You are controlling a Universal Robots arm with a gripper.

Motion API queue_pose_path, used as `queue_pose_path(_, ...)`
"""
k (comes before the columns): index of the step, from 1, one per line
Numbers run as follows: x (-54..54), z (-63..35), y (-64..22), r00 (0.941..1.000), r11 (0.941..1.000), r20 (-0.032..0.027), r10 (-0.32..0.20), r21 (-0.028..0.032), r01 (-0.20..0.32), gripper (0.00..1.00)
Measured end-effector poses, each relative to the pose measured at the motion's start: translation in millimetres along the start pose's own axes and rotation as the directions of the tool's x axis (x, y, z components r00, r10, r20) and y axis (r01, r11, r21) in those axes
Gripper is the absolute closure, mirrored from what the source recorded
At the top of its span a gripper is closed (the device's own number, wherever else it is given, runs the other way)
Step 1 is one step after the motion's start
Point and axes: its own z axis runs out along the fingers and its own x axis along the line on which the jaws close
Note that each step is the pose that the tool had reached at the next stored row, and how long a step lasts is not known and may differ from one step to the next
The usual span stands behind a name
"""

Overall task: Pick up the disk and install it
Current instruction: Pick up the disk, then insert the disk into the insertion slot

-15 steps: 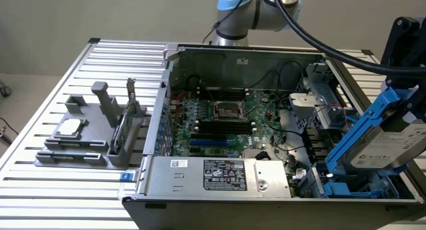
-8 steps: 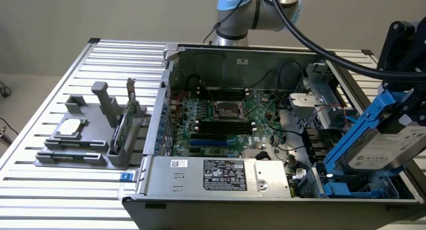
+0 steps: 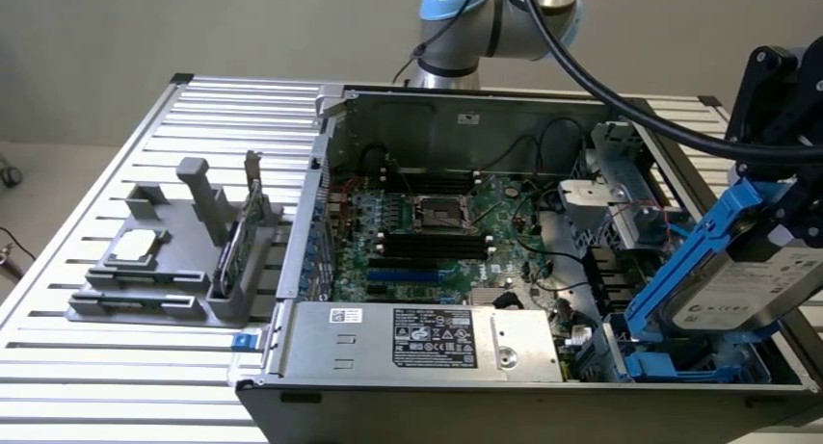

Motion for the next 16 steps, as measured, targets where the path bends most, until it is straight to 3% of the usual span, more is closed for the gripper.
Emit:
queue_pose_path(11,-2.3,0.2,1.6,1.0,1.0,0.0,-0.001,0.0014,0.001,0.67)
queue_pose_path(16,1.5,0.7,2.4,1.0,1.0,0.0008,-0.005,0.0014,0.005,0.67)
